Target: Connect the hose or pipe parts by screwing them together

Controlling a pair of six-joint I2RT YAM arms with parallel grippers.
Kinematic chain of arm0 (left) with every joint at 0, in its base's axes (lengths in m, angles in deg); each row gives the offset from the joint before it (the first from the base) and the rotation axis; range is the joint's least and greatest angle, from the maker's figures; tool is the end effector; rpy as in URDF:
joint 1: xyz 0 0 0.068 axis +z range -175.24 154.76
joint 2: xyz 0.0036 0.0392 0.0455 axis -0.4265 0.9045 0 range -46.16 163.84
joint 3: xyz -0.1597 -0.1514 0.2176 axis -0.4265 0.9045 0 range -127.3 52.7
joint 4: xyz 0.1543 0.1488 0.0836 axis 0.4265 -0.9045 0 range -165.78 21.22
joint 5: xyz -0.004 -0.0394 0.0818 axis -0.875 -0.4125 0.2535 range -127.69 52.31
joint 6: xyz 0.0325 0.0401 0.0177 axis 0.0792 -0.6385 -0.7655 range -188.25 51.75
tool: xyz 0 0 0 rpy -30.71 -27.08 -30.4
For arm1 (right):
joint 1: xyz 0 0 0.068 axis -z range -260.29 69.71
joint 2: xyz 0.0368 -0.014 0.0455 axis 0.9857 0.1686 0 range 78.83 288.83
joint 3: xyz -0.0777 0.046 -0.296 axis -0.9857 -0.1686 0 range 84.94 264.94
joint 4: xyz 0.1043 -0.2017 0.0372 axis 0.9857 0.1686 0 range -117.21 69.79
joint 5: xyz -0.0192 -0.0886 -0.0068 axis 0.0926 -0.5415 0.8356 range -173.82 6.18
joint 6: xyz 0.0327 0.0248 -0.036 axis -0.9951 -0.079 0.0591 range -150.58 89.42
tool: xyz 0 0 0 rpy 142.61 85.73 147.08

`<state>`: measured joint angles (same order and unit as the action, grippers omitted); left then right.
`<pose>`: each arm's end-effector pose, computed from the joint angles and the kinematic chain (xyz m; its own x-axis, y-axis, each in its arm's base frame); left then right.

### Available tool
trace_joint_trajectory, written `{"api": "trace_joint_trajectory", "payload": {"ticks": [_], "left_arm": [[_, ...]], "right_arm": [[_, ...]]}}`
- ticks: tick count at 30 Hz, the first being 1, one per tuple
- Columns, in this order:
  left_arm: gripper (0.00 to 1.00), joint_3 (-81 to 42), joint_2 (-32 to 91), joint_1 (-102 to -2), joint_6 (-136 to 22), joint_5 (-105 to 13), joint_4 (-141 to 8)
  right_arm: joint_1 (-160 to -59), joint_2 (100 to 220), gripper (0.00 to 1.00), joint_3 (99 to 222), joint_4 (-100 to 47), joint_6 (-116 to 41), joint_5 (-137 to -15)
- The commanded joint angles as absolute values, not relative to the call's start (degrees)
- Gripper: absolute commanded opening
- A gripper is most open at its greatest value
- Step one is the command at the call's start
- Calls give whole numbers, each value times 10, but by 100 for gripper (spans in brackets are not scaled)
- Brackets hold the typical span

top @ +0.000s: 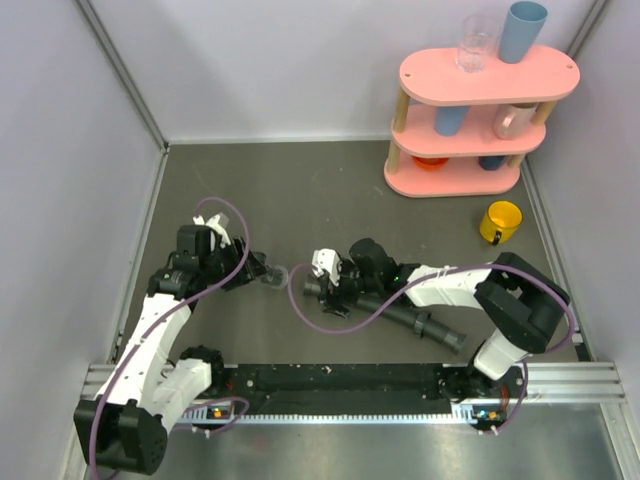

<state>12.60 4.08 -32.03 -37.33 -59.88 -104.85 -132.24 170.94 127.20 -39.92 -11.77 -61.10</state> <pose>0.1176 -0.0279 0.2894 -0.8046 -0.3833 -0.4535 -0.0518 0.8061 -0.5895 0.1732 0.2443 0.2272 -0.0570 -0.5552 -0.8297 -0.9872 0.1553 -0.0361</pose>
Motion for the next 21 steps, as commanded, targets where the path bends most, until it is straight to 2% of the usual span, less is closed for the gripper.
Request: {"api": "trace_joint_trajectory", "payload": {"ticks": [1, 7, 13, 14, 21], "left_arm": [[0, 127, 29, -317, -382, -605, -1024], [0, 126, 30, -317, -383, -605, -1026], [0, 125, 29, -317, -384, -604, -1026], [0, 124, 29, -317, -383, -605, -1026], [0, 124, 32, -317, -382, -605, -1024]], "right_arm": [[-1321, 1719, 82, 1261, -481, -133, -604], [-1321, 1723, 79, 1263, -480, -117, -629], [-1311, 1701, 88, 1259, -462, -97, -627], [-1307, 1699, 97, 1258, -460, -96, -621], [-1292, 1688, 96, 1253, -458, -90, -597]]}}
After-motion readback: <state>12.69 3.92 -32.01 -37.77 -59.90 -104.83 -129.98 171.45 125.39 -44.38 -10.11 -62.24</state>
